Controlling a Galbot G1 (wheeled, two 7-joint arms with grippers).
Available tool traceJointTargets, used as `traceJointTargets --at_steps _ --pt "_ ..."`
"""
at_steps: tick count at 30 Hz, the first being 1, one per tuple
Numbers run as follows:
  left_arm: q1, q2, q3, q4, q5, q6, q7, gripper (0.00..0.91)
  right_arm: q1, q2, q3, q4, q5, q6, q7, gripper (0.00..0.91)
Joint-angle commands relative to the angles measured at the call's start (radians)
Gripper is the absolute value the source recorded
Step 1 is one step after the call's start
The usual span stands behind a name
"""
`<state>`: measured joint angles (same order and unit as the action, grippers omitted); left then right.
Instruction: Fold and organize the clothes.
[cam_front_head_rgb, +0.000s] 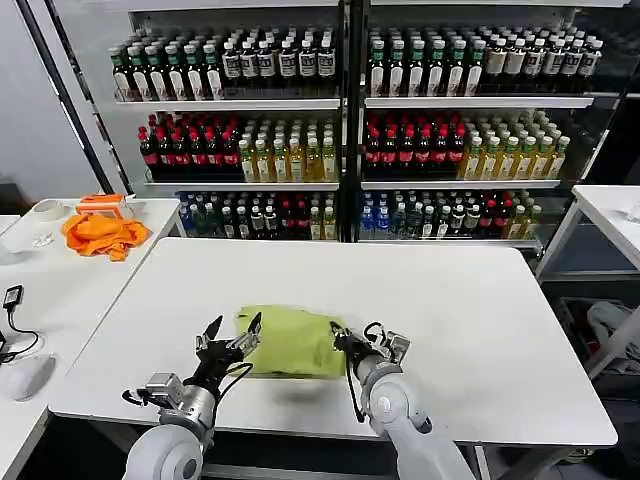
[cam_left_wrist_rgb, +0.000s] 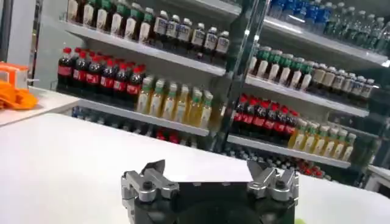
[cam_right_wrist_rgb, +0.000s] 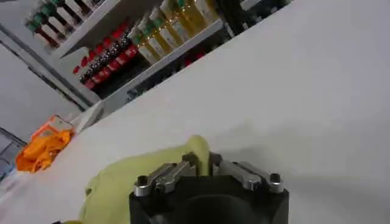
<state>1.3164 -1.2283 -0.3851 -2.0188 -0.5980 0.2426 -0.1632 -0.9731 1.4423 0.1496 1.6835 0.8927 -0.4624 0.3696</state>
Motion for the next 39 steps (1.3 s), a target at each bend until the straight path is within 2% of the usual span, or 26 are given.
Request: traceJointTargets --at_steps 1,5,8,11,15,18,19,22,28,31,35,39 --pt "0.007 -0.007 -0.006 0.004 0.015 -0.005 -0.003 0.907 0.036 -0.044 0.01 -0.037 -0.03 0.013 -0.008 0.0" --pt "0.005 -0.008 -0.003 0.006 0.015 -0.005 -0.006 0.907 0.037 -0.096 0.029 -0.033 -0.056 0.021 -0.028 0.0" --pt "0.004 -0.01 0.002 0.005 0.018 -0.004 -0.006 0.907 0.042 -0.161 0.054 -0.035 -0.108 0.019 -0.061 0.0" --pt "0.005 -0.011 0.006 0.003 0.021 -0.003 -0.005 0.907 0.043 -0.233 0.076 -0.042 -0.187 0.023 -0.125 0.0" --pt "0.002 -0.014 0.014 0.006 0.027 -0.001 -0.005 0.907 0.056 -0.296 0.116 -0.062 -0.268 0.037 -0.158 0.0" --pt "-0.003 -0.016 0.02 0.006 0.033 -0.001 -0.005 0.907 0.058 -0.331 0.138 -0.072 -0.356 0.043 -0.21 0.02" --pt "-0.005 -0.017 0.023 0.008 0.038 -0.002 -0.005 0.907 0.063 -0.339 0.147 -0.075 -0.376 0.047 -0.231 0.887" --pt "-0.012 -0.022 0.03 0.016 0.051 -0.002 -0.005 0.907 0.073 -0.336 0.147 -0.077 -0.428 0.084 -0.241 0.907" --pt "-0.02 -0.027 0.04 0.019 0.084 -0.007 -0.006 0.907 -0.007 -0.323 0.172 0.011 -0.543 0.257 -0.2 0.907" --pt "-0.014 -0.025 0.04 0.014 0.098 -0.014 -0.004 0.907 -0.091 -0.332 0.202 0.074 -0.586 0.284 -0.197 0.907" --pt "-0.005 -0.023 0.035 0.011 0.108 -0.02 -0.006 0.907 -0.203 -0.318 0.264 0.169 -0.591 0.331 -0.181 0.907" --pt "0.001 -0.019 0.038 0.007 0.151 -0.031 -0.005 0.907 -0.334 -0.305 0.344 0.299 -0.589 0.341 -0.193 0.907"
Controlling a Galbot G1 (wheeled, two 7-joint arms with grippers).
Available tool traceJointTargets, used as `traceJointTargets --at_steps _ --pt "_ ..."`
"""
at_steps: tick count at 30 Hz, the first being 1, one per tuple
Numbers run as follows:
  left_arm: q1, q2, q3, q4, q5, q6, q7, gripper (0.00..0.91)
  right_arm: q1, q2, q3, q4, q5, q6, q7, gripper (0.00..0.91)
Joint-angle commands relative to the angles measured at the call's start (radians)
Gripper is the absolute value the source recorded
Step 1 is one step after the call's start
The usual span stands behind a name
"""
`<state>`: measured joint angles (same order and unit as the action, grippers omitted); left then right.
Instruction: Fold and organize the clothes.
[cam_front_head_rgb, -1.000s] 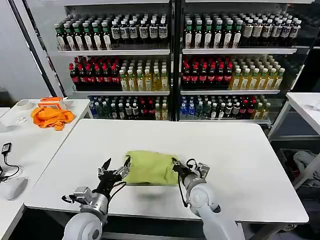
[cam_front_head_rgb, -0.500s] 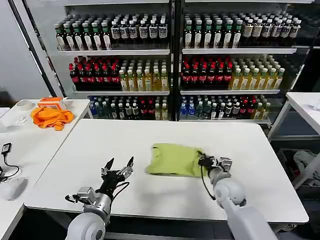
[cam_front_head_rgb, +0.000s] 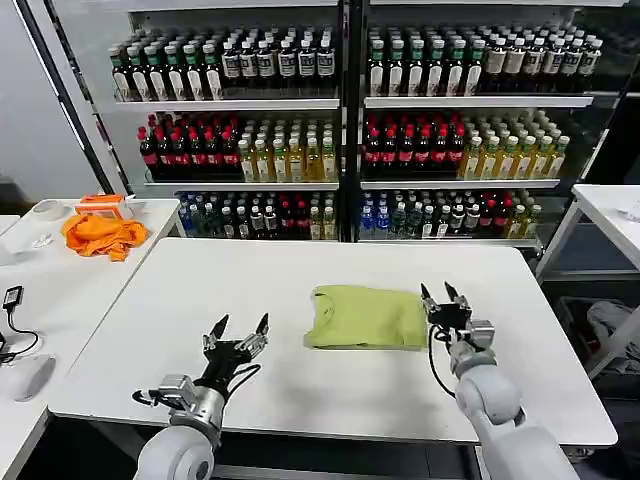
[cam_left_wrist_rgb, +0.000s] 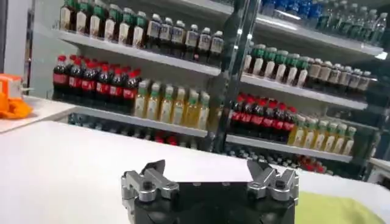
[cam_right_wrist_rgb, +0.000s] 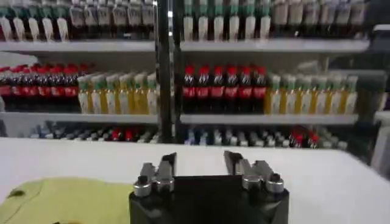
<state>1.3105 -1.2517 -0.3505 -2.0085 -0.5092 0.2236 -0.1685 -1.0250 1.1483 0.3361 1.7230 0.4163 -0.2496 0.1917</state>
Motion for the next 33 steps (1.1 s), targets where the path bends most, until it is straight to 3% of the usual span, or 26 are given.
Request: traceJointTargets --at_steps 1,9,33 --pt "0.007 0.006 0.004 -0.004 0.068 -0.013 0.0 0.907 -0.295 -0.01 0.164 0.265 -0.112 0.132 -0.016 0.907" --pt "-0.002 0.013 0.01 -0.008 0.081 -0.012 -0.002 0.907 -0.461 0.014 0.227 0.37 -0.103 0.142 -0.038 0.907" --pt "-0.046 0.028 0.056 0.02 0.136 -0.011 -0.001 0.907 -0.461 0.053 0.207 0.384 -0.156 0.138 -0.017 0.907"
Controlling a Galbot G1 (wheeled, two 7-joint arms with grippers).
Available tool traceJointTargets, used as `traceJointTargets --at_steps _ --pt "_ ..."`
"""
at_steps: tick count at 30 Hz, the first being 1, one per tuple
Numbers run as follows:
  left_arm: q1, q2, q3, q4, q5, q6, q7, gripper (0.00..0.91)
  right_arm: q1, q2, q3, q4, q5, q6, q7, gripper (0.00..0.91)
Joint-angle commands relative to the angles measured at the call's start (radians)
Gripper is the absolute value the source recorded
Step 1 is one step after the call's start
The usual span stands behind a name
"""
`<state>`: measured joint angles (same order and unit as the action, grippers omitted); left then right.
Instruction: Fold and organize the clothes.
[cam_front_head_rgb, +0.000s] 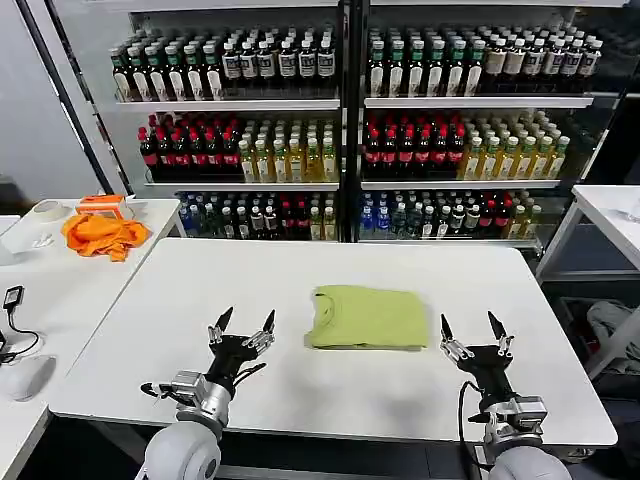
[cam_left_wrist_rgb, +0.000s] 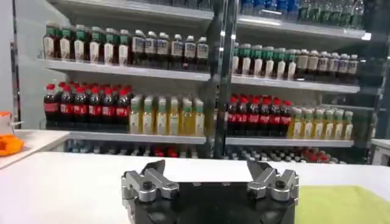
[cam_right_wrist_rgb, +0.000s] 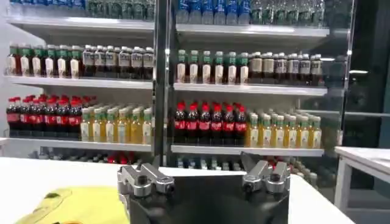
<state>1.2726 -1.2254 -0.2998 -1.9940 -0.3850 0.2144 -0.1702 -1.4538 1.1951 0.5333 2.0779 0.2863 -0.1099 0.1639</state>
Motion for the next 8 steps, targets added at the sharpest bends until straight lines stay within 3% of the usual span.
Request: traceJointTargets --at_steps 1,8 --pt "-0.01 0.001 0.007 0.008 0.012 -0.003 0.001 0.907 -0.033 0.007 0.008 0.031 -0.025 -0.005 0.014 0.907" --pt "-0.023 -0.003 0.015 0.022 0.013 -0.005 0.003 0.907 -0.023 0.02 0.0 0.029 -0.004 0.011 0.028 0.907"
